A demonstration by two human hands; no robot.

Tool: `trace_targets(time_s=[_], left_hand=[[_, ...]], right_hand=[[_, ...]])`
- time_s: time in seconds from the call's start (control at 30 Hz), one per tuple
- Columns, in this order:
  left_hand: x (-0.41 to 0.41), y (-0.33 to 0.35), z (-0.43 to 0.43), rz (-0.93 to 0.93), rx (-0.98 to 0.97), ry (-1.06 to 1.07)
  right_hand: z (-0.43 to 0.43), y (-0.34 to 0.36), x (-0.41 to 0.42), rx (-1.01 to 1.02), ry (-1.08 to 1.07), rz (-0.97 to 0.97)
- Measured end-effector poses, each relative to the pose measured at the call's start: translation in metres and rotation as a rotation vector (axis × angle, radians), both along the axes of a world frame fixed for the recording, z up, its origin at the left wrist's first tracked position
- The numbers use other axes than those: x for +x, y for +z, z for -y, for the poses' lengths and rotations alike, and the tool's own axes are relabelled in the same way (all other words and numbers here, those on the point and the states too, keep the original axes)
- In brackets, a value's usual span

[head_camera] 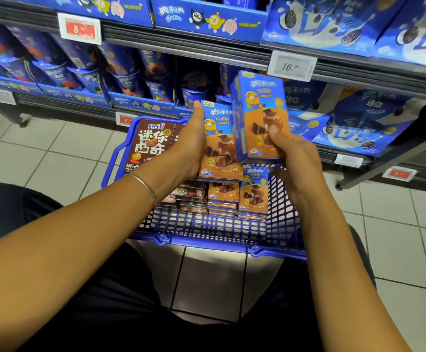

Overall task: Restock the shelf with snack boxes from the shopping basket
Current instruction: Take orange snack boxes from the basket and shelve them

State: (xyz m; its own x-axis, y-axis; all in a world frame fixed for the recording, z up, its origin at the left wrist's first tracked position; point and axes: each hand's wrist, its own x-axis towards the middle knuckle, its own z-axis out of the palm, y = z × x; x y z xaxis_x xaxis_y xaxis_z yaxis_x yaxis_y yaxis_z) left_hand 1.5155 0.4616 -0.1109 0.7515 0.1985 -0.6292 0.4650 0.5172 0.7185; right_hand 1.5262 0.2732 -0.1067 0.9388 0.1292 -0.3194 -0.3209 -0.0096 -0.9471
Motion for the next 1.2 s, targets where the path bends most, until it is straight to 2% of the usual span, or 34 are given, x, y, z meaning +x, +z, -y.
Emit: trace_targets(time_s=[0.23, 0.5, 0.57, 0.67, 0.73, 0.8, 0.87, 1.03, 1.2], left_hand=[[-0.004, -0.003, 0.002, 0.066, -0.021, -0.044], [-0.010, 0.008, -0.005, 0.262, -0.071, -0.074], [-0.010, 0.010, -0.009, 0.291, -0.116, -0.074], [-0.010, 0.013, -0.015, 0.312, -0.165, -0.047], [-0.010, 0.013, -0.017, 0.308, -0.184, -0.021], [-0.010, 0.012, -0.016, 0.296, -0.199, -0.015], [-0.009, 0.010, -0.014, 0.279, -0.208, -0.030], [-0.010, 0.003, -0.013, 0.246, -0.252, -0.044], [-0.011, 0.001, -0.013, 0.237, -0.272, -0.050]], right_hand=[[-0.042, -0.009, -0.024, -0.059, 0.103, -0.066], [-0.047, 0.000, -0.023, -0.061, 0.151, 0.026], [-0.042, -0.006, -0.016, 0.024, 0.080, -0.035], [-0.035, -0.045, -0.005, 0.090, -0.117, -0.247], [-0.036, -0.084, -0.003, -0.103, -0.137, -0.301], [-0.038, -0.123, -0.006, -0.362, -0.014, -0.294], [-0.041, -0.149, -0.013, -0.510, 0.107, -0.282], [-0.047, -0.177, -0.017, -0.692, 0.232, -0.250], [-0.054, -0.179, -0.015, -0.647, 0.076, -0.157]])
